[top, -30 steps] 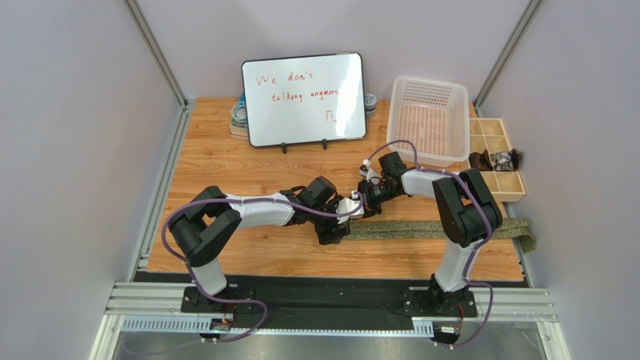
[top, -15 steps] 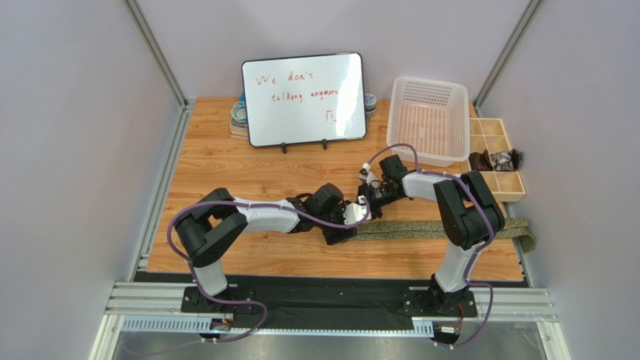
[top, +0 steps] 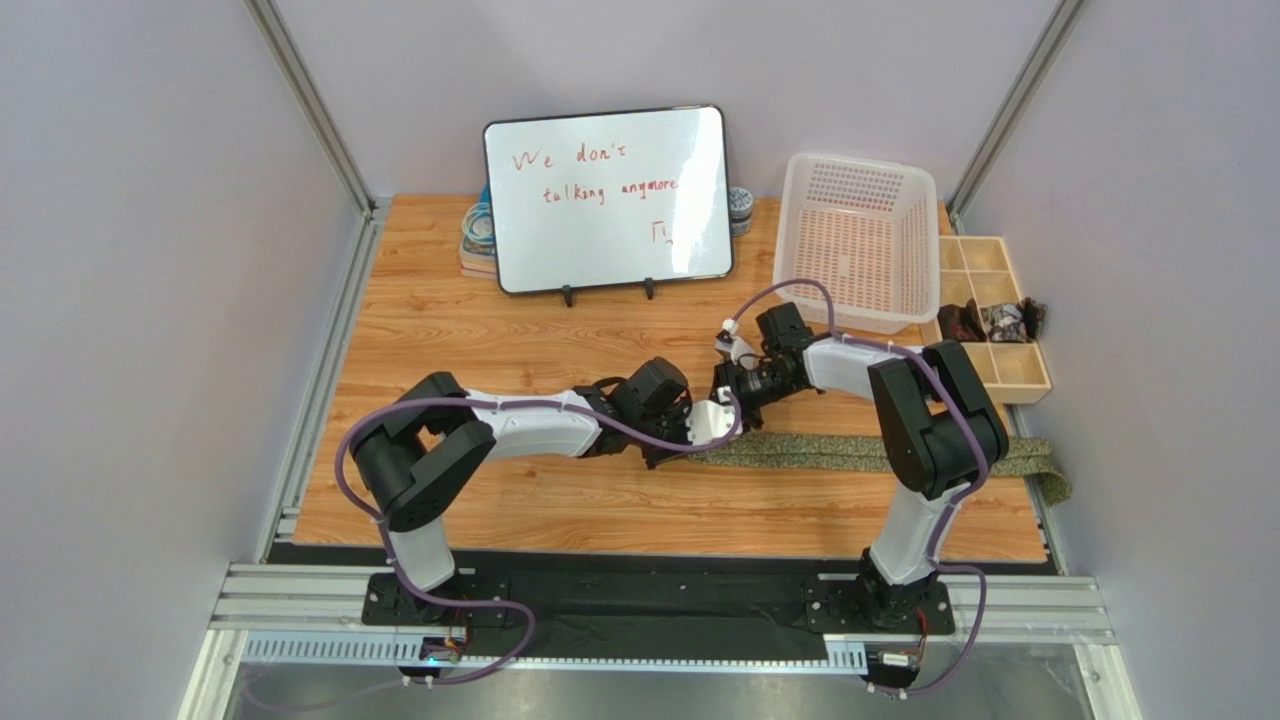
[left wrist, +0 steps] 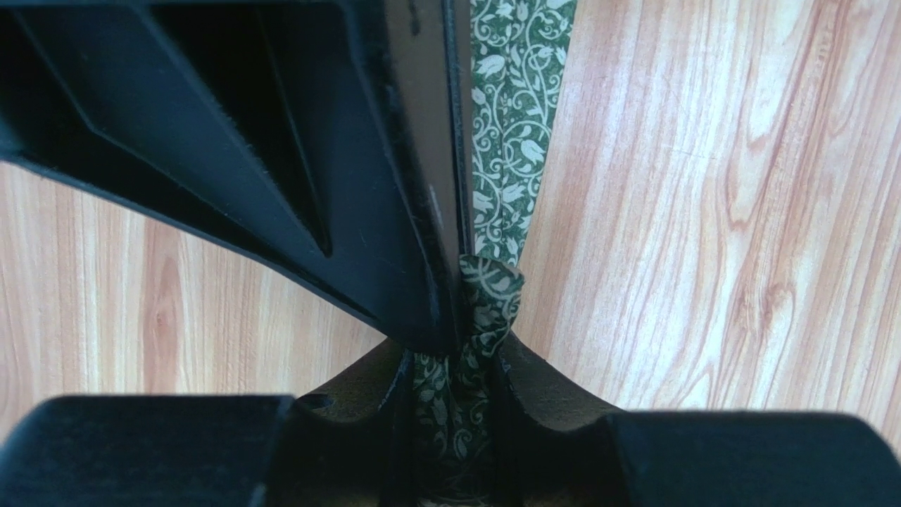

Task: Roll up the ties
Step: Roll the tie at the center of the board.

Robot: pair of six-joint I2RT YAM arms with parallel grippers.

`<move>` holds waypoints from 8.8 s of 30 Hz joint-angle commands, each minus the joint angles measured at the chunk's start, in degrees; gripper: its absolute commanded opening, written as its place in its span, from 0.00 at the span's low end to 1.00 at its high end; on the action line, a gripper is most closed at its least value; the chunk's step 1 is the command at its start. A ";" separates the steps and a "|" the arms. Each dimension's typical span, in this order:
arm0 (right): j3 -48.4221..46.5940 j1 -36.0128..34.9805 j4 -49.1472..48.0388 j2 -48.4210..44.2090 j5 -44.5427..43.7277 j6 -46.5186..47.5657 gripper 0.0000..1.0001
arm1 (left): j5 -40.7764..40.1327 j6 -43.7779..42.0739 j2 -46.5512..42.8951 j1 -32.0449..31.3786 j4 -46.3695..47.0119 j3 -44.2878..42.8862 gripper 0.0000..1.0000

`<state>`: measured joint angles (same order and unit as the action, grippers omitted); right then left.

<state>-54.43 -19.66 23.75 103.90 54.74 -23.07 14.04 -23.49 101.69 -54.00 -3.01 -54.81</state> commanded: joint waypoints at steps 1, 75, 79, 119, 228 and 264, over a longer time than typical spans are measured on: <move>-3.22 1.56 4.46 1.04 -2.09 5.57 0.04 | 2.38 -4.20 1.49 0.39 -7.81 -0.30 0.23; -6.65 6.39 11.41 0.16 3.00 9.19 0.53 | 1.51 0.01 5.10 1.09 -7.28 -0.83 0.19; -5.68 4.37 8.95 1.22 2.13 8.13 0.50 | 1.43 0.46 5.01 1.17 -7.36 -0.74 0.19; -6.12 1.65 8.24 5.71 -17.64 11.29 0.00 | 6.08 4.06 -1.76 4.25 -8.25 1.19 0.67; -12.62 -1.17 23.36 13.09 -24.33 16.04 0.00 | 12.58 0.28 -1.67 5.04 -1.83 -0.12 0.42; -12.54 -2.31 20.81 13.00 -16.69 14.81 0.00 | 10.31 2.22 7.20 1.00 7.14 -5.84 0.36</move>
<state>-67.90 -20.45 50.54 114.67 41.80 -9.19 26.35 -19.73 106.32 -51.51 0.62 -58.59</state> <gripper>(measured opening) 0.019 0.409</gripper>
